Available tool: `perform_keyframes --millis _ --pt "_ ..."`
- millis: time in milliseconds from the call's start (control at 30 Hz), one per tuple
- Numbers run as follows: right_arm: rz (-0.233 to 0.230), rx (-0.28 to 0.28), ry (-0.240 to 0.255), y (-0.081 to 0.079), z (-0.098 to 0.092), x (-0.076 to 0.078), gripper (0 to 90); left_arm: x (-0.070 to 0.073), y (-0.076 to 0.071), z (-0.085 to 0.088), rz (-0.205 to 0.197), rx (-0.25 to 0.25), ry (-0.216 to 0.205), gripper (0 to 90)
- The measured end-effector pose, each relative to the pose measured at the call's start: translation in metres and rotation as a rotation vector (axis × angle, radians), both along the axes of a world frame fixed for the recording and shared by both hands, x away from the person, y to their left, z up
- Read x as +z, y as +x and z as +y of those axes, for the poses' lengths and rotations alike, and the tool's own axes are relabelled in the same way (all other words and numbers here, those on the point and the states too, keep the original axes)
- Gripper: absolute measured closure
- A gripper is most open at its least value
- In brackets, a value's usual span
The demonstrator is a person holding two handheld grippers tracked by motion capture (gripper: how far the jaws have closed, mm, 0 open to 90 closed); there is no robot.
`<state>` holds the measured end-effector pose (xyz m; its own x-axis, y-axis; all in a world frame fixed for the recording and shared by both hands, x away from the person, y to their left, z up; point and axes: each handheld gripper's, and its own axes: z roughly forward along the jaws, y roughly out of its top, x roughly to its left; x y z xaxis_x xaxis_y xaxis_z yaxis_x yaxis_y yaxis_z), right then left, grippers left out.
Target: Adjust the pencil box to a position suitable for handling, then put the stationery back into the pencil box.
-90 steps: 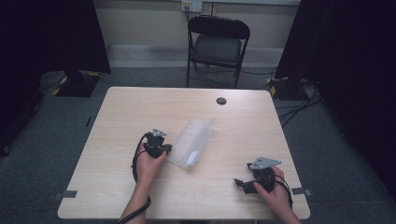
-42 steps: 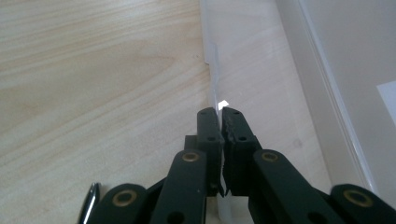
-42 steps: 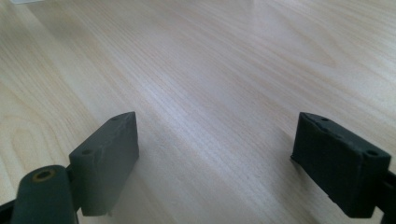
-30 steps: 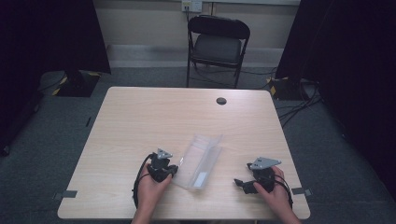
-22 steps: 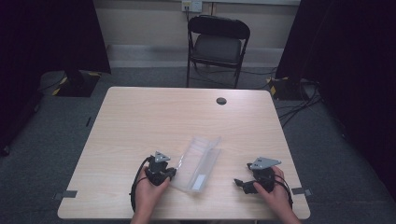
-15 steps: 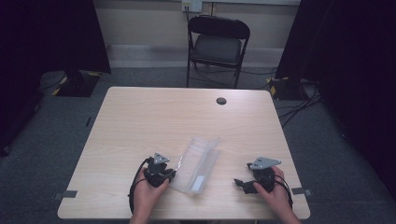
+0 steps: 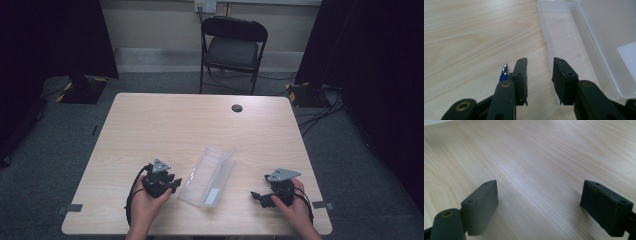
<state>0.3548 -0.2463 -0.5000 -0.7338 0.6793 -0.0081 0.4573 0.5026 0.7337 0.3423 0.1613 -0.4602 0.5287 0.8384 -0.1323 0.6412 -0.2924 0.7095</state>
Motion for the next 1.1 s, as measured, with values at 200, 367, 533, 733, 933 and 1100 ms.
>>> perform_keyframes --millis 200,367,533,733,933,1100 --pt "0.0 0.0 0.0 0.0 0.0 0.0 13.6 0.001 0.001 0.007 0.0 0.011 -0.016 56.3" --pt "0.0 0.0 0.0 0.0 0.0 0.0 13.5 0.0 0.001 0.016 -0.025 0.025 -0.015 45.9" --pt "0.0 0.001 0.001 0.0 0.0 0.0 13.5 -0.003 0.001 0.025 -0.032 0.024 -0.016 31.5" --pt "0.0 0.001 0.002 0.0 0.0 0.0 13.5 -0.005 0.0 0.033 -0.031 0.032 0.0 29.4" --pt "0.0 0.002 0.002 0.0 0.0 0.0 13.5 -0.006 0.0 0.04 -0.033 0.038 0.004 30.9" --pt "0.001 0.001 0.002 0.0 0.0 0.0 13.5 -0.008 0.0 0.042 -0.04 0.039 0.011 34.0"
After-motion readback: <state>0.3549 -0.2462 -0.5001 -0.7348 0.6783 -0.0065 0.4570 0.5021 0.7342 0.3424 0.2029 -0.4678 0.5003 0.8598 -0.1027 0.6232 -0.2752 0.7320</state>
